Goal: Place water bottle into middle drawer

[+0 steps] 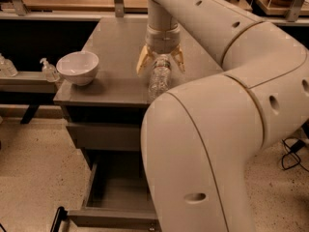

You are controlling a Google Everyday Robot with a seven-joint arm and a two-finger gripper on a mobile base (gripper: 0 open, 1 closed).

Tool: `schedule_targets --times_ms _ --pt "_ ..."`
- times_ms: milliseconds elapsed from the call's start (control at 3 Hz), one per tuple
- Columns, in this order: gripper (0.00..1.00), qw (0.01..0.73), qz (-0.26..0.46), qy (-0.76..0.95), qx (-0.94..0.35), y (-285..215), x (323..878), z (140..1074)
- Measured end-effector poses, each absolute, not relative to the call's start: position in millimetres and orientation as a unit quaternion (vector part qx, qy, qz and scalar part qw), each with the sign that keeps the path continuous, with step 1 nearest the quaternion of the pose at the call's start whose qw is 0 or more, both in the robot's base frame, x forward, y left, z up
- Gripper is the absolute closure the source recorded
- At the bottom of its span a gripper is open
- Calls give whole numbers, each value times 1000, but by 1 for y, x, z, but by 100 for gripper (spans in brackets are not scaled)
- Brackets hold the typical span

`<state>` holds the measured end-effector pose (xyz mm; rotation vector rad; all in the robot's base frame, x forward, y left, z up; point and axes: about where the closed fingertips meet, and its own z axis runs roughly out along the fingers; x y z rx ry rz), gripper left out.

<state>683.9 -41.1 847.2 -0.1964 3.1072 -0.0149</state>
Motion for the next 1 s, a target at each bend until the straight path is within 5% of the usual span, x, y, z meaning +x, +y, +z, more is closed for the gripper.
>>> schedule_targets --times_ms 667,1000 --pt "68 21 0 996 -87 -43 673 846" --pt "98 98 0 980 -172 -56 663 888"
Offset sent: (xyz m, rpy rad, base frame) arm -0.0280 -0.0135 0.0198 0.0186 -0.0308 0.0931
